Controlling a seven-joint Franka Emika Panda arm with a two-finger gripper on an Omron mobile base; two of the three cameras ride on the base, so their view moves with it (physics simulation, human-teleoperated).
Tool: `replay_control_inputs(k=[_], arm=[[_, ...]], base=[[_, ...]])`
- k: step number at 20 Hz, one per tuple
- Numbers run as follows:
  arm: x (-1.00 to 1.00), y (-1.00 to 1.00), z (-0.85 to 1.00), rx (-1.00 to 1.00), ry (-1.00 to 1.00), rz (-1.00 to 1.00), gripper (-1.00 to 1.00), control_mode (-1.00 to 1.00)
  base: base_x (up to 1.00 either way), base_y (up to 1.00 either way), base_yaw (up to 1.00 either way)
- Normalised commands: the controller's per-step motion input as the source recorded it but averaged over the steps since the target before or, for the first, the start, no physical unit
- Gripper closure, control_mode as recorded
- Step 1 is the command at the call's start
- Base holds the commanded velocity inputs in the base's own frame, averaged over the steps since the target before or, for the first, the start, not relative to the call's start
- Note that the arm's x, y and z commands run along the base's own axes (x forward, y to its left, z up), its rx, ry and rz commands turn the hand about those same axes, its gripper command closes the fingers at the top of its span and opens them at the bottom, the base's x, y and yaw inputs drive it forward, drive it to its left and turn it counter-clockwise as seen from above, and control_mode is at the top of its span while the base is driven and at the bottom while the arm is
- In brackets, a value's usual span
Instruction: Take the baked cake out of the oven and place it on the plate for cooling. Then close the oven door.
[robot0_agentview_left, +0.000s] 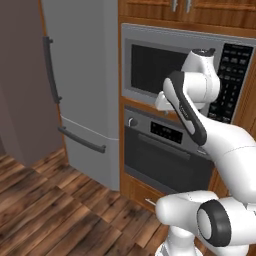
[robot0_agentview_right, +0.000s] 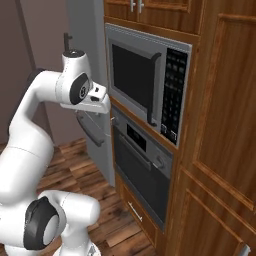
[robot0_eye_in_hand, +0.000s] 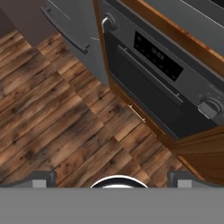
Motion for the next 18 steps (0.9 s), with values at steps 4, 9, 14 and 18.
replay_control_inputs(k=[4, 9, 14, 18], arm=[[0.00, 0.00, 0.00, 0.00, 0.00, 0.00, -1.00, 1.00], [0.00, 0.00, 0.00, 0.00, 0.00, 0.00, -1.00, 1.00], [0.00, -0.03, -0.11, 0.00, 0.07, 0.02, -1.00, -1.00], [-0.01, 0.00, -0.34, -0.01, 0.18, 0.01, -1.00, -1.00]], base=[[-0.01, -0.52, 0.00], [-0.01, -0.40, 0.00], [0.00, -0.01, 0.02], [0.00, 0.00, 0.00]])
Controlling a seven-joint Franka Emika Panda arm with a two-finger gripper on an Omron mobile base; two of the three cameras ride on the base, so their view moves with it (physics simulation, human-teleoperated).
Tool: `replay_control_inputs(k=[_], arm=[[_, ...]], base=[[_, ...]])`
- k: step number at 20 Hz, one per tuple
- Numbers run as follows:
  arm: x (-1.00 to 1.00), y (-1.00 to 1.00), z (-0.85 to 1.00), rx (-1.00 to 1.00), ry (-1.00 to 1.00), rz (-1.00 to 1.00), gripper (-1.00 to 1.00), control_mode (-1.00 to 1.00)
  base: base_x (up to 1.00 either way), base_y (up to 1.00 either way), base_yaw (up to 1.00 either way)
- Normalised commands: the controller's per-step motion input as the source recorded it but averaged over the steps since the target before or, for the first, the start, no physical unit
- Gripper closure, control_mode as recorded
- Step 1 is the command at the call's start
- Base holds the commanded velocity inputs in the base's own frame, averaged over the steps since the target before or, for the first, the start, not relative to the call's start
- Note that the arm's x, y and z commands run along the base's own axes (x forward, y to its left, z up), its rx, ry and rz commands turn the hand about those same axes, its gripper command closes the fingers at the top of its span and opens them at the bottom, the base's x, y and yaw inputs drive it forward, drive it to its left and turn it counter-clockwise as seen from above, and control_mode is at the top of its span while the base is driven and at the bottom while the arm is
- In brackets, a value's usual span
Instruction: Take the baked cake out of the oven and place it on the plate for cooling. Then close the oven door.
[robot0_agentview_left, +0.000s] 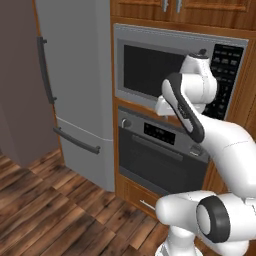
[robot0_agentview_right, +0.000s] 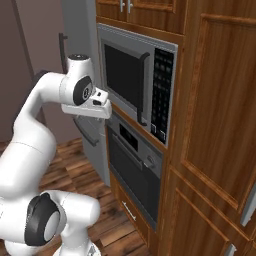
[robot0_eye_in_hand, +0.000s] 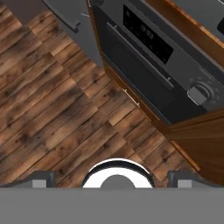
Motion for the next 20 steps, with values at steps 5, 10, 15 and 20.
replay_control_inputs(k=[5, 10, 15, 20], arm=[[0.01, 0.15, -0.53, -0.01, 0.14, 0.00, -1.00, -1.00], [0.07, 0.49, -0.72, -0.29, 0.23, 0.00, -1.00, -1.00], [0.47, 0.07, -0.94, -0.44, -0.02, 0.02, -1.00, -1.00], [0.54, -0.03, -0.66, -0.13, -0.15, 0.00, -1.00, -1.00]], base=[[0.00, 0.00, 0.00], [0.00, 0.00, 0.00], [0.00, 0.00, 0.00], [0.00, 0.00, 0.00]])
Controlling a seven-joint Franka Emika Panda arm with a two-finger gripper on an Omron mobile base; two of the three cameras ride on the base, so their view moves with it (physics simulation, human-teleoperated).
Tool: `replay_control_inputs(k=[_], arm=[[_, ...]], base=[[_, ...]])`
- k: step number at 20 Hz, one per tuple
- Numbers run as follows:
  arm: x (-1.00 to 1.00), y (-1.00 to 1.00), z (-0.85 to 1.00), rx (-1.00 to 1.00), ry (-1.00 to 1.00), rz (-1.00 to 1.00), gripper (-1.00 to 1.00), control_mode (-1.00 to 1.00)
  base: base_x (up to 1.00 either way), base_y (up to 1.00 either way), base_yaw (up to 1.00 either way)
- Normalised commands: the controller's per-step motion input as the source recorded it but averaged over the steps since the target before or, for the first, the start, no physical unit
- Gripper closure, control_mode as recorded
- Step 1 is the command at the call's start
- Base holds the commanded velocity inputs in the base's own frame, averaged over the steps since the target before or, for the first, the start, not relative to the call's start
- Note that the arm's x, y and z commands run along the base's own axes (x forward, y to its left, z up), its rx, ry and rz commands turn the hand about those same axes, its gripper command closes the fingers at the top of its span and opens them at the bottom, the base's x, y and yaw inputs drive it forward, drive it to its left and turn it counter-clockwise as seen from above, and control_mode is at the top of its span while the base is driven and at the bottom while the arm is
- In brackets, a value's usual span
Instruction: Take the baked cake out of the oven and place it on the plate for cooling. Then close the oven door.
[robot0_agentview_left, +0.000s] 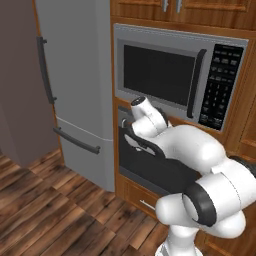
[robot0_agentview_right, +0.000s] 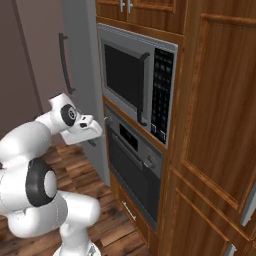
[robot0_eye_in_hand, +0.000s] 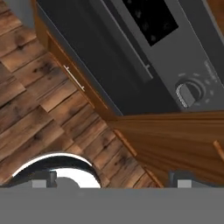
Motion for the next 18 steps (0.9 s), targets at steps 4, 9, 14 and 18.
replay_control_inputs(k=[4, 9, 14, 18], arm=[[0.65, 0.00, -0.54, 0.00, -0.23, 0.06, -1.00, -1.00], [0.88, -0.12, -0.56, -0.01, -0.14, 0.11, -1.00, -1.00], [0.96, -0.33, -0.37, -0.07, -0.01, 0.14, -1.00, -1.00], [0.66, -0.31, -0.02, -0.13, 0.00, 0.20, -1.00, -1.00]], base=[[0.00, 0.00, 0.00], [0.00, 0.00, 0.00], [0.00, 0.00, 0.00], [0.00, 0.00, 0.00]])
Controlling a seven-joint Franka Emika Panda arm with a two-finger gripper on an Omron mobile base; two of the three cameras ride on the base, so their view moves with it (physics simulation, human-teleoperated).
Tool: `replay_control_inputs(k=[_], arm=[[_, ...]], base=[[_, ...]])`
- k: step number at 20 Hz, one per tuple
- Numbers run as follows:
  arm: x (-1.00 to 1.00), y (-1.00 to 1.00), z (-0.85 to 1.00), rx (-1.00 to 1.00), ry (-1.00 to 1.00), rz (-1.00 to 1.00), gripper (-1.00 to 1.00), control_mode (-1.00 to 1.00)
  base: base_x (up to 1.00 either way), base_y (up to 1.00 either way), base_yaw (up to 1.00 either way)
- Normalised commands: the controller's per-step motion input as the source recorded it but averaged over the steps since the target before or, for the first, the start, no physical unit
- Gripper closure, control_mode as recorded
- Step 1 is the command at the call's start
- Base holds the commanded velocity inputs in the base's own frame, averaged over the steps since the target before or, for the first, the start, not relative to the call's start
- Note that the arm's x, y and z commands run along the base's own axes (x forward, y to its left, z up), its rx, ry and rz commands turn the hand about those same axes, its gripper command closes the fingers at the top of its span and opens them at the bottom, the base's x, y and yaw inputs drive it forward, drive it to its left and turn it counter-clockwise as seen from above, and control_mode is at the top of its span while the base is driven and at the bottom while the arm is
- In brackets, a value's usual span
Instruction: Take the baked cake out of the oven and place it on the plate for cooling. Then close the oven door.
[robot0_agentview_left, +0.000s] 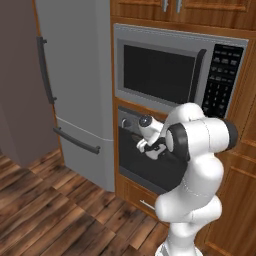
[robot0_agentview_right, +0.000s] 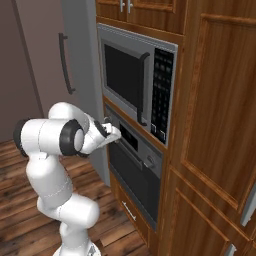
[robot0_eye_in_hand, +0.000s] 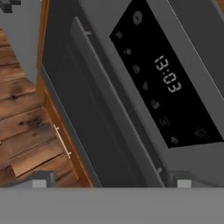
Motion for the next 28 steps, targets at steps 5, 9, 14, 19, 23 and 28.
replay_control_inputs(k=[5, 9, 14, 19, 23, 28], arm=[[0.46, -0.06, -0.27, -0.14, 0.00, 0.20, -1.00, -1.00], [0.59, -0.01, -0.43, -0.07, 0.03, 0.17, -1.00, -1.00], [0.79, -0.14, -0.36, -0.07, 0.13, 0.15, -1.00, -1.00], [0.59, -0.17, -0.53, -0.10, 0.01, 0.09, -1.00, -1.00], [0.44, -0.20, -0.52, -0.17, 0.00, 0.02, -1.00, -1.00], [0.31, -0.15, -0.20, -0.03, 0.05, 0.01, -1.00, -1.00]], base=[[0.00, 0.00, 0.00], [0.00, 0.00, 0.00], [0.00, 0.00, 0.00], [0.00, 0.00, 0.00], [0.00, 0.00, 0.00], [0.00, 0.00, 0.00]])
